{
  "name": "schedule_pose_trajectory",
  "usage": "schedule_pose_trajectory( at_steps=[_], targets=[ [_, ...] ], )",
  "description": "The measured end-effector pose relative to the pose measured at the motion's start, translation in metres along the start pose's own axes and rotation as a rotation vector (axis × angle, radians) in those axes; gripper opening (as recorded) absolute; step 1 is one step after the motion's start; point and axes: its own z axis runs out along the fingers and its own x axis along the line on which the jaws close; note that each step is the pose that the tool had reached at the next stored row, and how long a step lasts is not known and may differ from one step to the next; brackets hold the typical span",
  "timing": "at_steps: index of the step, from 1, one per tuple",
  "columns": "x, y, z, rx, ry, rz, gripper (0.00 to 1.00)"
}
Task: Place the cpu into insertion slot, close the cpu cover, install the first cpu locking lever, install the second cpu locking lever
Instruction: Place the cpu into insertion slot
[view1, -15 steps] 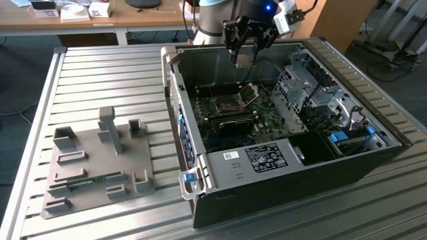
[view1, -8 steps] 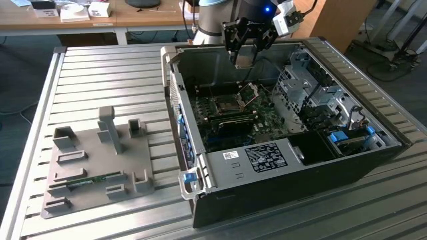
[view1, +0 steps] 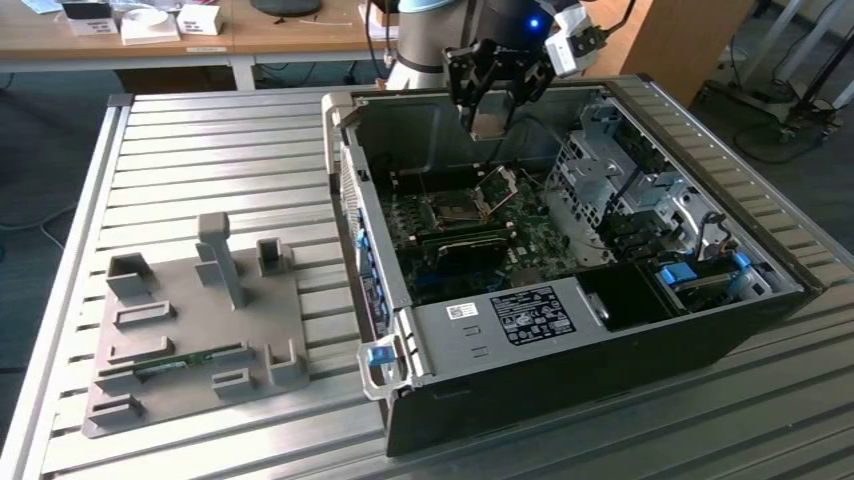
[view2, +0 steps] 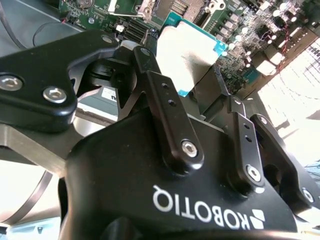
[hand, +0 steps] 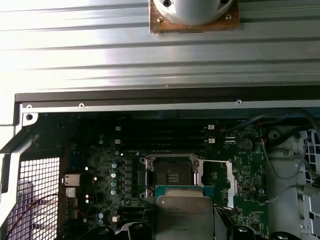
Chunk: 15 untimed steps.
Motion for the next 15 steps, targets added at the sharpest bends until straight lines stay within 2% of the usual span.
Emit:
schedule_pose_trajectory(
  at_steps=[7, 12, 15],
  targets=[
    [0.0000, -0.0002, 0.0022, -0.0004, -0.0015, 0.000, 0.54],
    [0.0000, -0.0006, 0.0070, -0.0002, -0.0071, -0.001, 0.54],
    [0.0000, -0.0006, 0.0071, -0.0004, -0.0073, -0.001, 0.54]
  ],
)
